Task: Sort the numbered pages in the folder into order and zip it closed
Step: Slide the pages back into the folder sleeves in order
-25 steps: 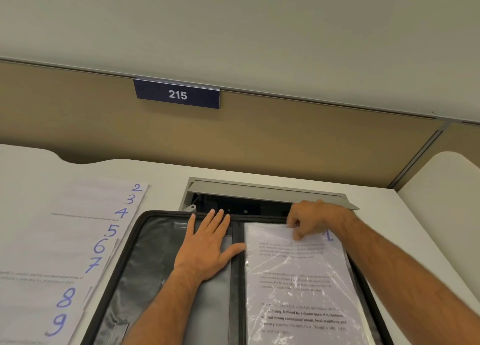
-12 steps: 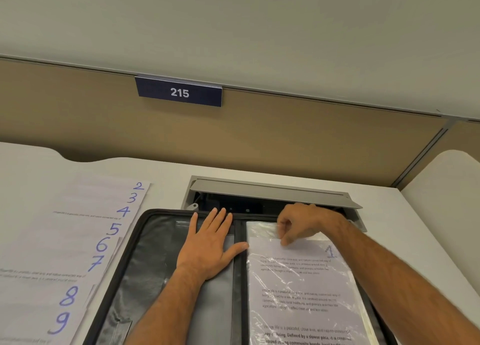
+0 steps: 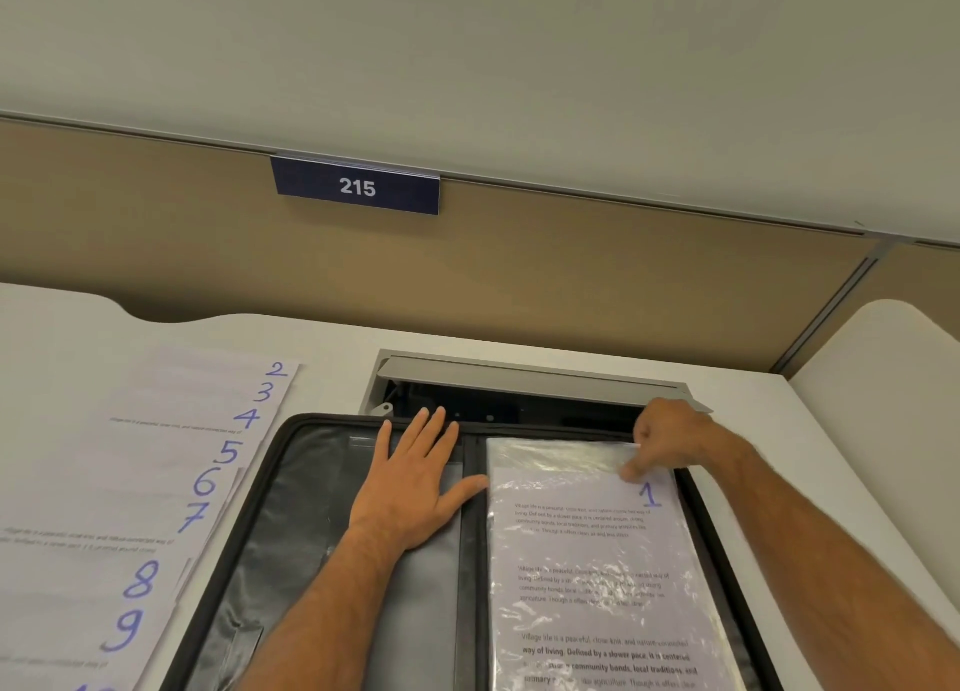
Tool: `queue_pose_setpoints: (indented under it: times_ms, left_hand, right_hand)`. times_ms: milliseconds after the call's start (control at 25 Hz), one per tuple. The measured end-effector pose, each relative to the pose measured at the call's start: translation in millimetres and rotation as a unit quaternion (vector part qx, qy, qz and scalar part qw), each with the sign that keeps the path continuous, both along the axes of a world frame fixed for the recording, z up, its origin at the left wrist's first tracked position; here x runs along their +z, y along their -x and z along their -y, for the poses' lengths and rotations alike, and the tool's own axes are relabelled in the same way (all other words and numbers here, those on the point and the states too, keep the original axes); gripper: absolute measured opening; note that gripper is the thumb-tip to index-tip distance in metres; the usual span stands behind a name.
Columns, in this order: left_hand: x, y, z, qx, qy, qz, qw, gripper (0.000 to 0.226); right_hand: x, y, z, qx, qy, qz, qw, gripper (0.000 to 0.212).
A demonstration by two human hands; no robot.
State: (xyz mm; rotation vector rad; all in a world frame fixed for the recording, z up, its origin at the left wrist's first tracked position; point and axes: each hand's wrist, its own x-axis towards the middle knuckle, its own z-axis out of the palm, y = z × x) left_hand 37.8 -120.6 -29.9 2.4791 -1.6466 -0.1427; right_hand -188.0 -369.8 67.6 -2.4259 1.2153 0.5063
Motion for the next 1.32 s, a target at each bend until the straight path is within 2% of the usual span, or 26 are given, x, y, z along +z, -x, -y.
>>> queue_pose_setpoints:
  times_ms: [200,280,360,440,760,880,960,1040,1120,1200,1320]
  left_hand:
    - [3,5,-9,0.015,0.026,0.002,1.0,0.111]
    - [5,10,-20,0.021,0.03,-0.005,0.999,0.113]
    - [6,15,-34,0.028,0.022,-0.011,0.999,0.116]
    - [5,18,-50,0.038,0.014,-0.021,0.999,0.119]
    - [0,34,-118,0.058,-0.013,-0.036,0.998,0.114]
    - [1,37,-140,0.068,-0.012,-0.041,0.997,0.113]
    - [12,37,-145,0.076,-0.038,-0.058,0.995,0.098]
    - [27,37,-142,0.082,-0.029,-0.11,0.99,0.092]
    - [45,39,-135,0.09,0.045,-0.21,0.972,0.096]
    - [72,49,-124,0.1,0.131,-0.33,0.929,0.085]
    - [125,68,-113,0.114,0.195,-0.501,0.835,0.063]
  right_hand:
    - [-2,34,-13,-0.105,-0.038,0.239,0.965,0.037]
    - [-9,48,-25,-0.154,-0.102,0.316,0.931,0.032]
    - [-13,61,-37,-0.219,-0.185,0.357,0.889,0.046]
    - [-14,71,-50,-0.257,-0.226,0.337,0.877,0.049]
    - [-8,114,-111,-0.26,-0.281,0.224,0.896,0.031]
    - [5,117,-130,-0.281,-0.275,0.25,0.885,0.03]
    - [23,114,-140,-0.292,-0.281,0.293,0.866,0.032]
    - [47,105,-152,-0.299,-0.293,0.334,0.844,0.032]
    - [66,87,-166,-0.298,-0.314,0.372,0.821,0.031]
    - [78,62,-183,-0.286,-0.318,0.393,0.814,0.031]
    - [83,15,-216,-0.261,-0.281,0.419,0.823,0.035]
